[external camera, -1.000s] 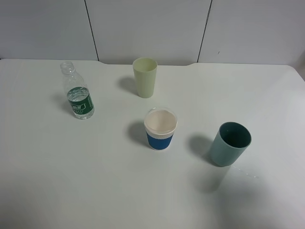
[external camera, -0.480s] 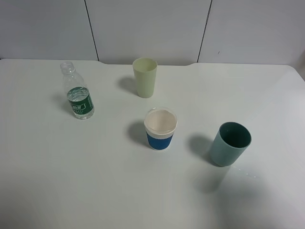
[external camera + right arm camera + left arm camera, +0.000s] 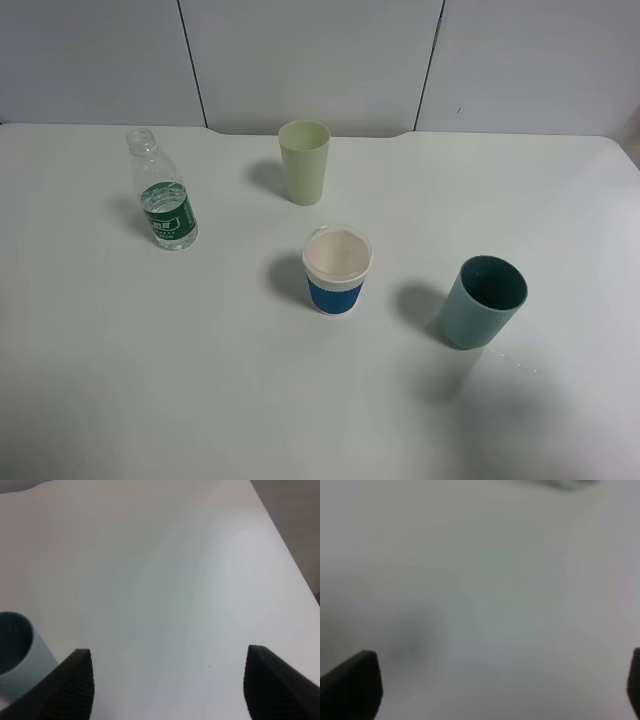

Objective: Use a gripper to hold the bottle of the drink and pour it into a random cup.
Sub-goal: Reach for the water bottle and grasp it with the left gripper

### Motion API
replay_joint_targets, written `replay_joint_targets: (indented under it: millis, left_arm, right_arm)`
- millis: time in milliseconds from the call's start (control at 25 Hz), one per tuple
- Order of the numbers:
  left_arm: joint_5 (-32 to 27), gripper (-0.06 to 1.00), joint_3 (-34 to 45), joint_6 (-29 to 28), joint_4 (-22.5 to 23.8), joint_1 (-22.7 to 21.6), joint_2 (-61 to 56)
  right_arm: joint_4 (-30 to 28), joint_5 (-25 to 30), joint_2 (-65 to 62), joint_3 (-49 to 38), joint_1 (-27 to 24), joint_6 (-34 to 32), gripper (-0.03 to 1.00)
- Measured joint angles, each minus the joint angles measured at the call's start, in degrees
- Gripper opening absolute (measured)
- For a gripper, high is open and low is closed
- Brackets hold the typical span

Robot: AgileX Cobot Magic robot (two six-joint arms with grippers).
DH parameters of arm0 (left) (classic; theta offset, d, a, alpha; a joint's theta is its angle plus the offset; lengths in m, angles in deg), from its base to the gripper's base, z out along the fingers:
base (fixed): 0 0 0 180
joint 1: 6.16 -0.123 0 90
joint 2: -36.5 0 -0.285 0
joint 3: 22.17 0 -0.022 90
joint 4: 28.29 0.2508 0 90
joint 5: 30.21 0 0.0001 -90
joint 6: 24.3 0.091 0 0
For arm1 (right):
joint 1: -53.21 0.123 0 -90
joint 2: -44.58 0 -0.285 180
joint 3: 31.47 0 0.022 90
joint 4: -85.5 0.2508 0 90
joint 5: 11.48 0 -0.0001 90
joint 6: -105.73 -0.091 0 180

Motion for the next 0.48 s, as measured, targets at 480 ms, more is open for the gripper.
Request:
replay_joint_targets:
  millis: [480]
  left_arm:
    - [13.1, 0.99, 6.11, 14.8, -11.59, 0.0, 13.63]
  right_arm:
    - [0.0, 0.0, 0.0, 0.0, 0.0, 0.0, 0.63]
